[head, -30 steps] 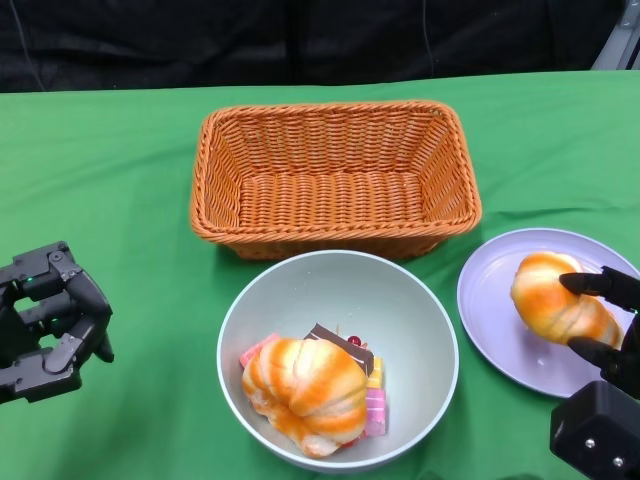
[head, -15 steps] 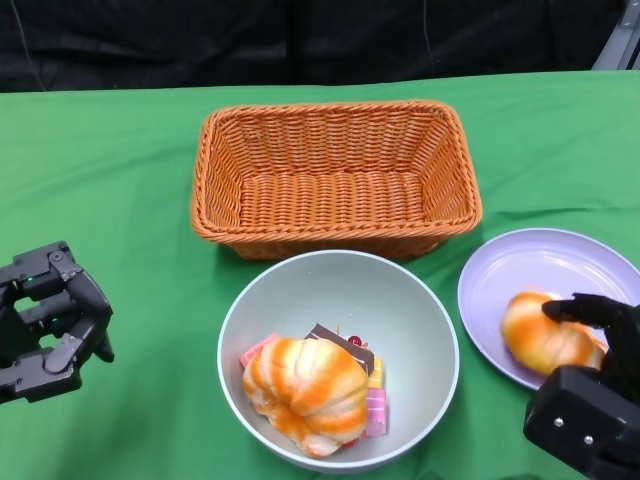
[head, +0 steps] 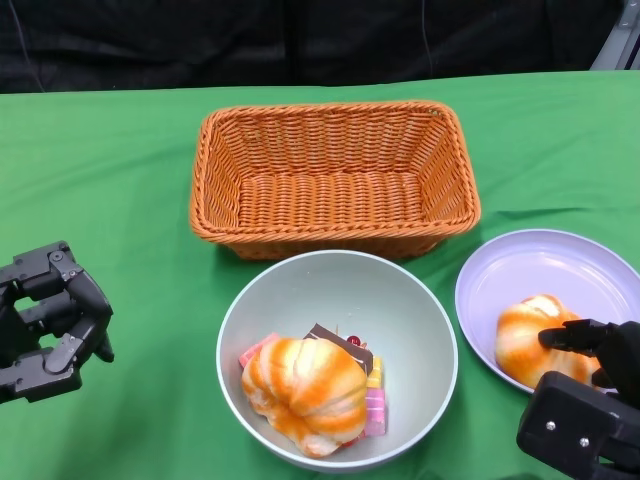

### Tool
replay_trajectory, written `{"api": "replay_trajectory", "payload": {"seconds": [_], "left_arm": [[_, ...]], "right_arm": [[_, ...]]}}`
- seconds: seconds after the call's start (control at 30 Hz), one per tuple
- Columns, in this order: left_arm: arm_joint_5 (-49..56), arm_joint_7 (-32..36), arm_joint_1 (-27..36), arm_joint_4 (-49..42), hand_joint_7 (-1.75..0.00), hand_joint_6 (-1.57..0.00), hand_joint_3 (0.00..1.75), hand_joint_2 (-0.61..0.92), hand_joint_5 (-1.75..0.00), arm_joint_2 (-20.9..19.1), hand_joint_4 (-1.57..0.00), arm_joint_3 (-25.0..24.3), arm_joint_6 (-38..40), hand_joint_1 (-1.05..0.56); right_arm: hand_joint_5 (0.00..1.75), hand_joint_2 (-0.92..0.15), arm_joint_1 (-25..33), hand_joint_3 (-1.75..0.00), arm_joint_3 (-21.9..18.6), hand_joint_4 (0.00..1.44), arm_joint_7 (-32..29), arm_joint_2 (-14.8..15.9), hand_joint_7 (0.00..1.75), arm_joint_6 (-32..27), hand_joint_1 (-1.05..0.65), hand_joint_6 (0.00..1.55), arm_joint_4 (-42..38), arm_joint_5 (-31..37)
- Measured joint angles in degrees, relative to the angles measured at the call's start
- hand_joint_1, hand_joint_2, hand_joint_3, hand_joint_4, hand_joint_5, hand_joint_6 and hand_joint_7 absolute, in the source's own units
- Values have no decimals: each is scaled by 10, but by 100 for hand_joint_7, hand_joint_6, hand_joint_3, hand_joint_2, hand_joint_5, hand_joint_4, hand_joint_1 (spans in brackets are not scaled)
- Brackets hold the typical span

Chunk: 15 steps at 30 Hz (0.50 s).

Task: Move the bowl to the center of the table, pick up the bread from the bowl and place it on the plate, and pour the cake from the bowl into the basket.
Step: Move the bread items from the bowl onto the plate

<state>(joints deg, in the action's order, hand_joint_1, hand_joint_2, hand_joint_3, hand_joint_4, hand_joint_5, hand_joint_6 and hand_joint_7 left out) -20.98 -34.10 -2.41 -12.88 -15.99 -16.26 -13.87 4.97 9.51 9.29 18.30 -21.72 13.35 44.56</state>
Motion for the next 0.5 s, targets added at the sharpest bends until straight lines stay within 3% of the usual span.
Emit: {"api": "replay_trajectory", "payload": {"seconds": [0.23, 0.4, 0.5], "left_arm": [[-1, 0, 0, 0, -140, -73, 98, 59, -167, 0, -71, 0, 0, -7], [-1, 0, 0, -1, -138, -74, 97, 59, -165, 0, -72, 0, 0, -7], [-1, 0, 0, -1, -138, -74, 97, 60, -165, 0, -71, 0, 2, -7]], "right_arm": [[3, -90, 1, 0, 8, 67, 18, 0, 0, -28, -34, 62, 15, 10], [0, -91, 3, 0, 16, 43, 12, 0, 0, -35, -42, 38, 19, 20], [0, -92, 10, -1, 17, 35, -6, -3, 0, -35, -46, 30, 36, 28]]}}
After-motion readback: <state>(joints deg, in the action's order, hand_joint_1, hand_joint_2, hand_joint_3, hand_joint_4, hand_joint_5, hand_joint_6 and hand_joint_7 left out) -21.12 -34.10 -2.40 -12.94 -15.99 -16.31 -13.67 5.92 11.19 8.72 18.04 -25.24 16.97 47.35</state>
